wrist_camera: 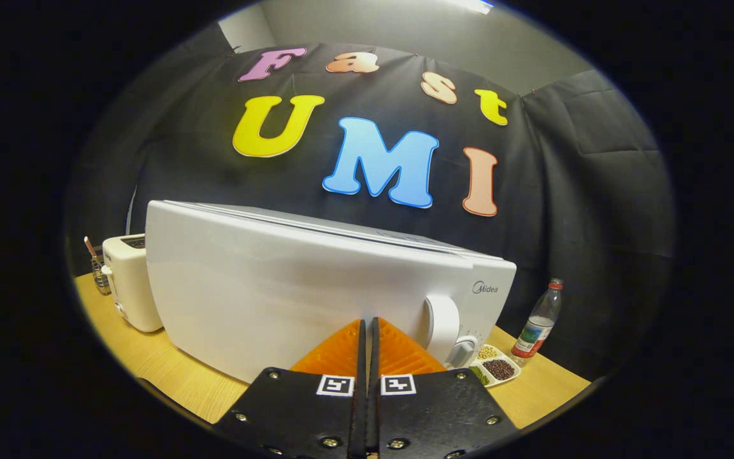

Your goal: Open the microwave, put the food inside, and close the microwave door.

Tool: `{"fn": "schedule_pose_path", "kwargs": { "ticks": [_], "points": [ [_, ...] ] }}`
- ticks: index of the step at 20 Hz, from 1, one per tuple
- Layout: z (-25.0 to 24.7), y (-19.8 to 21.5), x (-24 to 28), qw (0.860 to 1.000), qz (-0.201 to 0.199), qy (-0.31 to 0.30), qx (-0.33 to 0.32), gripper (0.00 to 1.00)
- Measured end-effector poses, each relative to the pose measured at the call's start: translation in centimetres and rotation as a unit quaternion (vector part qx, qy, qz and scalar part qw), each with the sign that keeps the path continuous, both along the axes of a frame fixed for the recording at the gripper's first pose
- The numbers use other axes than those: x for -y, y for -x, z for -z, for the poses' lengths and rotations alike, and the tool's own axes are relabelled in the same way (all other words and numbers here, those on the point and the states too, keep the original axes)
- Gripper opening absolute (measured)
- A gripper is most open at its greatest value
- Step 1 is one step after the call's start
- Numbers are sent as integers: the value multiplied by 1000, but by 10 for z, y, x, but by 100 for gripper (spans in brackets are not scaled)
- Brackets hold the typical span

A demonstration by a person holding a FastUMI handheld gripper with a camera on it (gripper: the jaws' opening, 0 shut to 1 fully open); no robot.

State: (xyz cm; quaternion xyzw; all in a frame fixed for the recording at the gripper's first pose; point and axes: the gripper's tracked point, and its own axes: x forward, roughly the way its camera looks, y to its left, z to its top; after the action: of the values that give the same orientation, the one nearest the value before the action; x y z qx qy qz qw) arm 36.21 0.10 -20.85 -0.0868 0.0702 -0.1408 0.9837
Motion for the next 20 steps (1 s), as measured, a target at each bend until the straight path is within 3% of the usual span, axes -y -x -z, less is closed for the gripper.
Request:
{"fn": "schedule_pose_path", "kwargs": {
  "ticks": [8,10,14,20],
  "points": [
    [0,-10,1,1000,2,29,3,3],
    [18,-5,-9,999,-20,-20,-33,2],
    [24,37,-20,995,-47,-74,-52,1],
    [-6,135,-31,978,-97,-182,-41,1]
  ]
}}
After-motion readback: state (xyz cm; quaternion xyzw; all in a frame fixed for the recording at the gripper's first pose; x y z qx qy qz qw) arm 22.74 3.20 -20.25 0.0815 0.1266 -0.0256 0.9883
